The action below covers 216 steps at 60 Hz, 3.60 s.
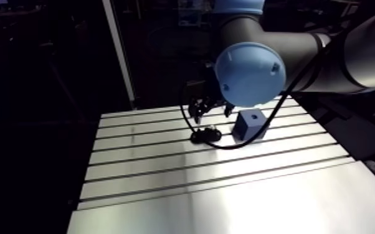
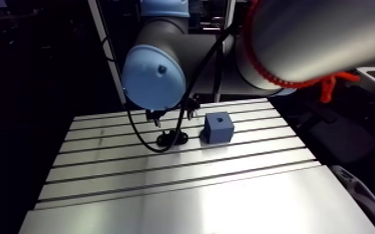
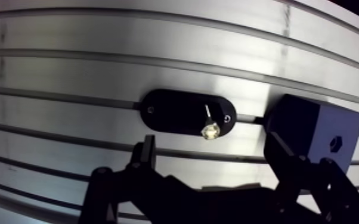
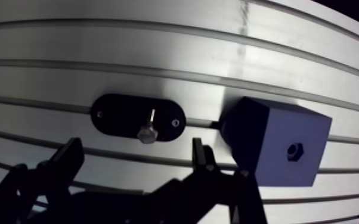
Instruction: Pick up the M10 bolt and insert it into the hex recess until seated.
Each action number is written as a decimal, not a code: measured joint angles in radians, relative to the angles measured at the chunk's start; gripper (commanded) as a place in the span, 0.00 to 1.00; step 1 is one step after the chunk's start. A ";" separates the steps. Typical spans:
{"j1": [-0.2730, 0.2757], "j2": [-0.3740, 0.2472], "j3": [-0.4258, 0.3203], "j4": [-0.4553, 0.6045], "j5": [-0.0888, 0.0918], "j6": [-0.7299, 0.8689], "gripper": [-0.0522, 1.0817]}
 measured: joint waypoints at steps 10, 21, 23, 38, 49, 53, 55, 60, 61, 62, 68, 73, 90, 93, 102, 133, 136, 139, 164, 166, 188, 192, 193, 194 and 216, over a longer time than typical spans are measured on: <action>-0.001 0.005 0.000 -0.001 0.000 0.007 0.10; -0.001 0.012 0.000 -0.002 -0.002 0.008 0.18; -0.001 0.014 0.000 -0.002 -0.002 0.009 0.19; -0.001 0.023 0.003 -0.005 -0.003 0.006 0.30; -0.001 0.027 0.008 -0.025 -0.005 0.002 0.34; -0.001 0.029 0.010 -0.032 -0.009 0.001 0.36; -0.001 0.029 0.011 -0.035 -0.011 0.001 0.37; -0.001 0.031 0.012 -0.040 -0.015 0.001 0.37; -0.001 0.031 0.013 -0.041 -0.016 0.002 0.38; -0.001 0.031 0.013 -0.042 -0.017 0.002 0.38; -0.001 0.032 0.014 -0.045 -0.019 0.003 0.40; -0.001 0.032 0.015 -0.046 -0.020 0.003 0.40; -0.001 0.036 0.019 -0.061 -0.021 0.005 0.43; -0.001 0.037 0.020 -0.065 -0.022 0.005 0.43; 0.000 0.041 0.023 -0.073 -0.022 0.004 0.43; -0.001 0.043 0.029 -0.083 -0.023 0.001 0.47; -0.001 0.043 0.030 -0.083 -0.023 0.002 0.47; -0.001 0.043 0.031 -0.083 -0.023 0.002 0.48; -0.001 0.044 0.033 -0.084 -0.023 0.003 0.53; -0.001 0.044 0.033 -0.084 -0.023 0.003 0.54; 0.000 0.044 0.033 -0.084 -0.021 0.005 0.57; 0.000 0.044 0.033 -0.084 -0.021 0.006 0.57; 0.000 0.044 0.033 -0.084 -0.021 0.006 0.57; 0.000 0.044 0.033 -0.084 -0.021 0.006 0.57; -0.002 0.044 0.033 -0.084 -0.021 0.008 0.59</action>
